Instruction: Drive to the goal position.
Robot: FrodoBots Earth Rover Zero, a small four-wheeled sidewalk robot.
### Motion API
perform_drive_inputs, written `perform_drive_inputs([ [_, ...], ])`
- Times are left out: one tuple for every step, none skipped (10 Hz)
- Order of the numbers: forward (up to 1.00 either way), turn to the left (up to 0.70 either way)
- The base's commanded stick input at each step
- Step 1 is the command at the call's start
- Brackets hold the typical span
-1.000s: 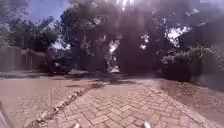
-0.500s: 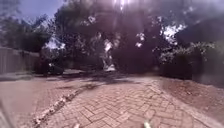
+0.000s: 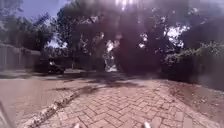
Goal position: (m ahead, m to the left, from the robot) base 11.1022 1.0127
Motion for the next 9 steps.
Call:
perform_drive_inputs([
  [0.7,0.0],
  [0.7,0.0],
  [0.7,0.0],
  [0.7,0.0],
  [0.7,0.0],
  [0.7,0.0],
  [0.7,0.0],
  [0.7,-0.35],
  [0.7,-0.35],
])
